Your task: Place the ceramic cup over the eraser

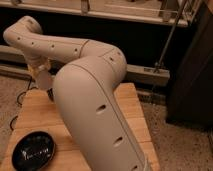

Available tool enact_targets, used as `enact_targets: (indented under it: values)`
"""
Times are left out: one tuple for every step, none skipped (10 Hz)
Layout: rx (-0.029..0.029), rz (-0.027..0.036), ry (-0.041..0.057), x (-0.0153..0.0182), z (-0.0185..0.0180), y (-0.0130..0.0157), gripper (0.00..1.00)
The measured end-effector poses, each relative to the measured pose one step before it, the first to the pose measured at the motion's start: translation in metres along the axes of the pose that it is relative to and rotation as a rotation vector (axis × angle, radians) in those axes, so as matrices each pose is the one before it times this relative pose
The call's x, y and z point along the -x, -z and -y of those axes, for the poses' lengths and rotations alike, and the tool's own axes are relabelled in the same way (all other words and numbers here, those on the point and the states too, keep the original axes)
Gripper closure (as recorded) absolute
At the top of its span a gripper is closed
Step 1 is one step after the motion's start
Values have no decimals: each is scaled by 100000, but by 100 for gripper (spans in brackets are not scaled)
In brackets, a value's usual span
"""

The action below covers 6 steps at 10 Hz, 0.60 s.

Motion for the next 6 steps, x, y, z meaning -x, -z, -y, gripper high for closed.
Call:
enact_targets:
  values:
    - [-497, 981, 315, 324, -38, -887, 100]
    - [-1164, 438, 85, 195, 189, -772, 100]
    - [-931, 205, 16, 133, 179, -501, 100]
    - [-1051, 534, -184, 312, 230, -539, 100]
    - [-785, 454, -97, 298, 146, -316, 100]
    - [-535, 293, -75, 247, 81, -204, 100]
